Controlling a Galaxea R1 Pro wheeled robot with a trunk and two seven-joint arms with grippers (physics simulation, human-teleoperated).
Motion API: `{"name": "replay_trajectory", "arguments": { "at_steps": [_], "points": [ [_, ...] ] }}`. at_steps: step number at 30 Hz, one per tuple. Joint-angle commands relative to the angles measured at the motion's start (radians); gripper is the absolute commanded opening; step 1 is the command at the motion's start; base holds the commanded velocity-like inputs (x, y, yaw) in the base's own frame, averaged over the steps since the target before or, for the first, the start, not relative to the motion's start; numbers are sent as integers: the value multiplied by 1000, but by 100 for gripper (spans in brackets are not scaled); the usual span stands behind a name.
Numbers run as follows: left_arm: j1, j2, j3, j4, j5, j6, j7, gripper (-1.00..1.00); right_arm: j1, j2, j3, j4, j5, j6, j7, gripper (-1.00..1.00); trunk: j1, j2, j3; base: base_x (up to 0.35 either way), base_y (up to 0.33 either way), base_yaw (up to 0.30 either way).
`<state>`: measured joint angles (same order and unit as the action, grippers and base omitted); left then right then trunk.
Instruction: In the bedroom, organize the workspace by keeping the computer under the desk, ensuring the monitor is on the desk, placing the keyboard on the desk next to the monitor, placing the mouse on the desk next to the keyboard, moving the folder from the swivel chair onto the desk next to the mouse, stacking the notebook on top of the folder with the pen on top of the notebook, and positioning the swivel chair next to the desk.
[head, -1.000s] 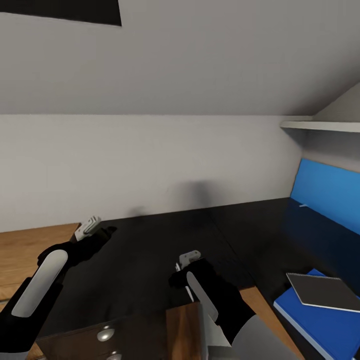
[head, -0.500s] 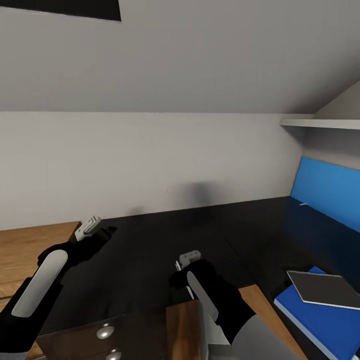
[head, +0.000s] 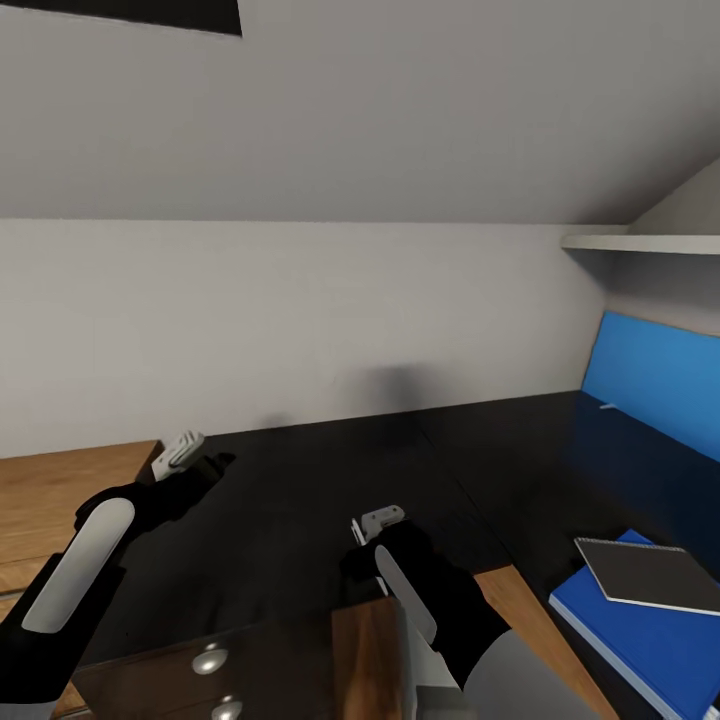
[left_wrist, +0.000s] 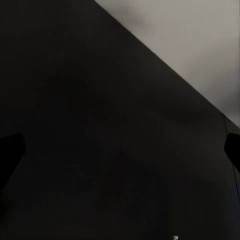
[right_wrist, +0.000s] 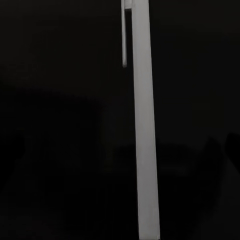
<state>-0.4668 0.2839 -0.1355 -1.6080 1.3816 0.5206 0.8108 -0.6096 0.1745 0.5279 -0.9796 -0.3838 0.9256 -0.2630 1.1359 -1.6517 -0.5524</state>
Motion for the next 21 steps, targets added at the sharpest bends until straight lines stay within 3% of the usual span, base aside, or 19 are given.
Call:
{"name": "replay_trajectory", "arguments": {
  "at_steps": [1, 15, 16, 21],
  "points": [
    [-1, 1, -1, -1, 7, 1, 8, 100, -1, 0, 1, -1, -10, 3, -10, 100, 4, -8, -4, 0, 0, 0],
    [0, 1, -1, -1, 7, 1, 8, 100, -2, 0, 0, -1, -10, 3, -10, 100, 19, -36, -17, 0, 0, 0],
    [0, 1, -1, -1, 7, 1, 8, 100, -2, 0, -1, -1, -10, 3, -10, -100, 19, -36, -17, 0, 0, 0],
    [1, 1, -2, -1, 7, 1, 9, 100, -2, 0, -2, -1, -10, 4, -10, -100, 19, -36, -17, 0, 0, 0]
  ]
}}
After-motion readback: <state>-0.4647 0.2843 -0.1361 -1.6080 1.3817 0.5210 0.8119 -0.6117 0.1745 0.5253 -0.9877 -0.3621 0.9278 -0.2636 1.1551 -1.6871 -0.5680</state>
